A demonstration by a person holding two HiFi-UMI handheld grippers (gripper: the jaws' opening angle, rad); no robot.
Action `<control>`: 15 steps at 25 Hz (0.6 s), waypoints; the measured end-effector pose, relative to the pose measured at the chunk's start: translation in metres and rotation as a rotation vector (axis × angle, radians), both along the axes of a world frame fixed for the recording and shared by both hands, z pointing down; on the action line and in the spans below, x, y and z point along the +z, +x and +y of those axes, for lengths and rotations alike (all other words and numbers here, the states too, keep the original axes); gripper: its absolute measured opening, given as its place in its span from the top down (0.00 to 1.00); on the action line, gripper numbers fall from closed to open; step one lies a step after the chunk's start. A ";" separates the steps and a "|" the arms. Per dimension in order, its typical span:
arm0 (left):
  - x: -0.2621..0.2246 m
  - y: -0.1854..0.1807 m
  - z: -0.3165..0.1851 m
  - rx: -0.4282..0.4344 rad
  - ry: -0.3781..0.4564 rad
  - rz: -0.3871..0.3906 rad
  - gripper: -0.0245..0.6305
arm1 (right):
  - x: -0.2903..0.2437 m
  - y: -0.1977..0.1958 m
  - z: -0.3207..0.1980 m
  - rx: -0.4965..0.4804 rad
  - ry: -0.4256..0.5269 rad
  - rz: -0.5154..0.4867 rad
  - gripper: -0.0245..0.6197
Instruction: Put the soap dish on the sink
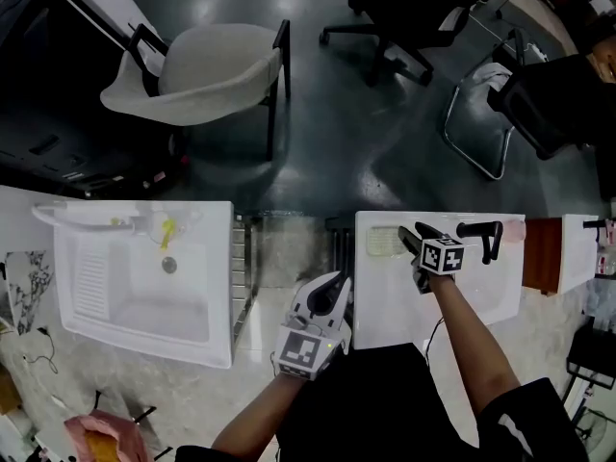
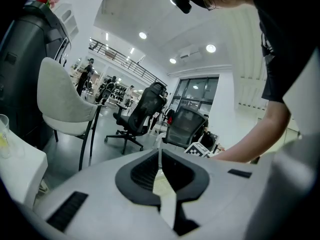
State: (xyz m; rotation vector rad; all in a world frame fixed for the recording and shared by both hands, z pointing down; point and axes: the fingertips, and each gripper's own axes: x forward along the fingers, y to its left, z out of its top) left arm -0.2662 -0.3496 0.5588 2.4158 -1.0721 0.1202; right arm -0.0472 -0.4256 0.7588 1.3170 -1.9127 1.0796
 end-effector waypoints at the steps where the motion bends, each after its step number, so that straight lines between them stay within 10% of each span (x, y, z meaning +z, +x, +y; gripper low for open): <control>1: 0.001 0.001 0.001 0.003 -0.002 0.004 0.93 | -0.005 0.001 0.002 0.005 0.009 -0.004 0.61; 15: -0.034 0.016 0.031 -0.042 0.042 -0.015 0.93 | -0.117 0.028 0.076 0.136 0.204 -0.202 0.62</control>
